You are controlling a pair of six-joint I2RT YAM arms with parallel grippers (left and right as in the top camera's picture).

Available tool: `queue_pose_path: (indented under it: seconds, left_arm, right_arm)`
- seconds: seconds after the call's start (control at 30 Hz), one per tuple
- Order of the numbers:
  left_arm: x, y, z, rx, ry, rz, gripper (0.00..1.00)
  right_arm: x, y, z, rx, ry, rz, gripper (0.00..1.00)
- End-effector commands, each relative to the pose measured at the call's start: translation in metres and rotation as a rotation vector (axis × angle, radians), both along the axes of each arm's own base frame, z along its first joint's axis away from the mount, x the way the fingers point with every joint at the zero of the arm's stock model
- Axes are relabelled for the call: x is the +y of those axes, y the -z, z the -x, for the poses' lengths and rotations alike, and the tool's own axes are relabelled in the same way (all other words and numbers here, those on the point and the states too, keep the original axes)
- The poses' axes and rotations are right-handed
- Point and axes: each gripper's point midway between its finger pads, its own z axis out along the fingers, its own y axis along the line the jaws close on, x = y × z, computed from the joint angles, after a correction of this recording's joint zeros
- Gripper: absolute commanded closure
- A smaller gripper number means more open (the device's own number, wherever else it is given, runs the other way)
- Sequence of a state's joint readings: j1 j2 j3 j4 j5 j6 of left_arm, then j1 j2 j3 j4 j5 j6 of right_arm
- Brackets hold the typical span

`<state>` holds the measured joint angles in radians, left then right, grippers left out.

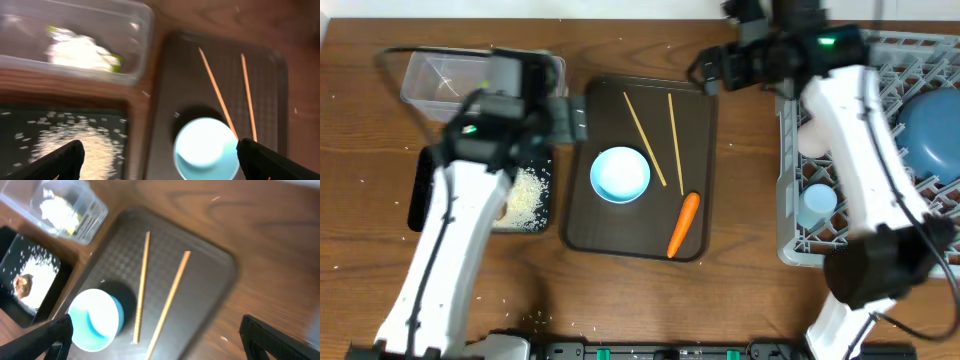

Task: Sort waste into correct bins and load items into the dishwasher rack
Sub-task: 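Reach the right gripper to the small light-blue bowl and grasp its rim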

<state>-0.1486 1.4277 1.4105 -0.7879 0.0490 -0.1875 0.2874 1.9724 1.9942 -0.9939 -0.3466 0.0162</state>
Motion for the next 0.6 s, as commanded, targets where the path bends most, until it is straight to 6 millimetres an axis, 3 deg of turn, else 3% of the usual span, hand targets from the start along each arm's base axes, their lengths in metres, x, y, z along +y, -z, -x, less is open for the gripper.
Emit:
queue_pose_path:
  seconds: [0.0, 0.23, 0.33, 0.43, 0.57]
  left_arm:
    - [0.028, -0.012, 0.0, -0.024, -0.085, 0.007, 0.02]
    - [0.048, -0.001, 0.002, 0.022, -0.137, 0.002, 0.02]
    - [0.048, 0.002, 0.003, 0.03, -0.137, 0.001, 0.02]
    - [0.048, 0.003, 0.004, 0.035, -0.137, 0.0, 0.02]
    - [0.049, 0.004, 0.004, 0.037, -0.139, -0.002, 0.02]
  right_arm:
    - [0.04, 0.046, 0.007, 0.11, -0.049, -0.001, 0.06]
    - [0.109, 0.132, 0.036, 0.249, -0.182, 0.065, 0.2]
    - [0.125, 0.159, 0.048, 0.305, -0.194, 0.081, 0.22]
    - [0.134, 0.177, 0.06, 0.345, -0.209, 0.1, 0.25]
    - [0.138, 0.182, 0.067, 0.363, -0.22, 0.112, 0.43]
